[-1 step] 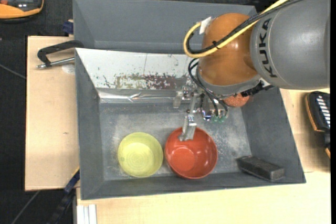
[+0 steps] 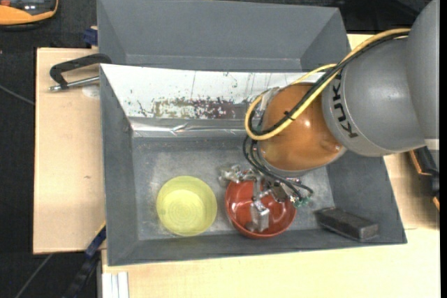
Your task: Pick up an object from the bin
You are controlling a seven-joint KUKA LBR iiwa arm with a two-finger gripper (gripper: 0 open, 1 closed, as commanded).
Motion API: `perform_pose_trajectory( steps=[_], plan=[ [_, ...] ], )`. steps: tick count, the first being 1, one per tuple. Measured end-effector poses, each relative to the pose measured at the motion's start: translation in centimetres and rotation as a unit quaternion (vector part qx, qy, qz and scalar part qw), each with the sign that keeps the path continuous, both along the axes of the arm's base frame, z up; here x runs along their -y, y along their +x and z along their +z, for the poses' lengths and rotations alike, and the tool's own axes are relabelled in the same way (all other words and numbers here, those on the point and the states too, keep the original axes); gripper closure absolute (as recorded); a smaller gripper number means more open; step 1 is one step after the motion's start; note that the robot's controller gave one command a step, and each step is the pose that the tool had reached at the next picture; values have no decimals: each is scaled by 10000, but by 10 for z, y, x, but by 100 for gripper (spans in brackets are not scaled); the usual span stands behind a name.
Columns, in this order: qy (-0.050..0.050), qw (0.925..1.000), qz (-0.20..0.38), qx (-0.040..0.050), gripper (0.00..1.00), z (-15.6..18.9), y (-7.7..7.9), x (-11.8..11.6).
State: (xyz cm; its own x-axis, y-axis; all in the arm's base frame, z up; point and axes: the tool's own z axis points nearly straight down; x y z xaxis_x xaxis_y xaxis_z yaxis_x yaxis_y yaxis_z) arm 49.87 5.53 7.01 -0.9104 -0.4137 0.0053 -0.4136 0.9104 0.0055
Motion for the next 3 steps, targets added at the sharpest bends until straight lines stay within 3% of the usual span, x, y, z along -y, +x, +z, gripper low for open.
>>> perform_pose_trajectory(
  steps=[1, 2, 3],
  plan=[
    [16, 10000, -11, 93, 100, 4, 5, 0],
    [5, 10000, -11, 30, 0, 1, 1, 0],
    [17, 10000, -7, 88, 100, 3, 5, 0]
  ],
)
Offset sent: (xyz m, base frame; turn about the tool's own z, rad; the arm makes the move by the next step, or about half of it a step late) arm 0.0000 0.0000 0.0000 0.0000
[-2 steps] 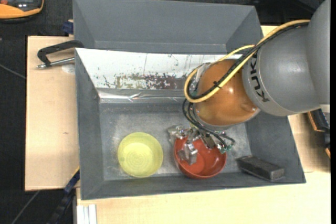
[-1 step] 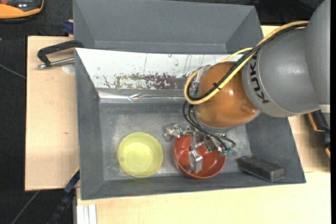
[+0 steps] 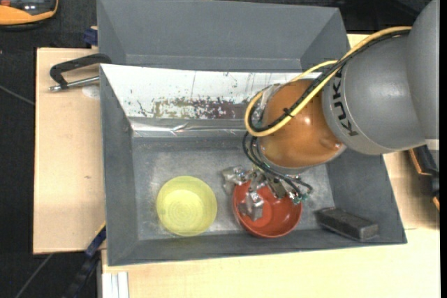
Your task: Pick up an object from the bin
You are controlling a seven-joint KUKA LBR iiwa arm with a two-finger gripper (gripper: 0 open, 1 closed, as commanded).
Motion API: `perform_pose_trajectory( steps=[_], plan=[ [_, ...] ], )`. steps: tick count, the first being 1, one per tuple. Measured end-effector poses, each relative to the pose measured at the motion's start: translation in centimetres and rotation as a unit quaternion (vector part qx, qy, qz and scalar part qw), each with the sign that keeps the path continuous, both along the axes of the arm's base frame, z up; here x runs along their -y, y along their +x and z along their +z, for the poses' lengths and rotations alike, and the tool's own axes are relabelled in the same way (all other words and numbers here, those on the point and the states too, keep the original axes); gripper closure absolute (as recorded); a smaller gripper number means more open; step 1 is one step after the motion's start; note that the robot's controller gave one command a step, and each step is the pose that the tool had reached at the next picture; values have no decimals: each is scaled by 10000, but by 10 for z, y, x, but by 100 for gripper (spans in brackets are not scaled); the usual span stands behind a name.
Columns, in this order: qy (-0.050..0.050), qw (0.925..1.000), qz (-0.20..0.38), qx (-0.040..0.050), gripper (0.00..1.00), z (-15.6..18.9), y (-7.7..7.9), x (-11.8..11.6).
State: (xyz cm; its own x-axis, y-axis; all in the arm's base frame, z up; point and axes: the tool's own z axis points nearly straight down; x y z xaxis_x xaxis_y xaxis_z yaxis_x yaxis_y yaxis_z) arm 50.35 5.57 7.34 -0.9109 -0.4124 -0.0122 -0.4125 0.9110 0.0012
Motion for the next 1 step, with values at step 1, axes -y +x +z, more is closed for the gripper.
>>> perform_pose_trajectory(
  steps=[1],
  plan=[
    [16, 9999, 137, 73, 100, 156, 6, -17]
  ],
)
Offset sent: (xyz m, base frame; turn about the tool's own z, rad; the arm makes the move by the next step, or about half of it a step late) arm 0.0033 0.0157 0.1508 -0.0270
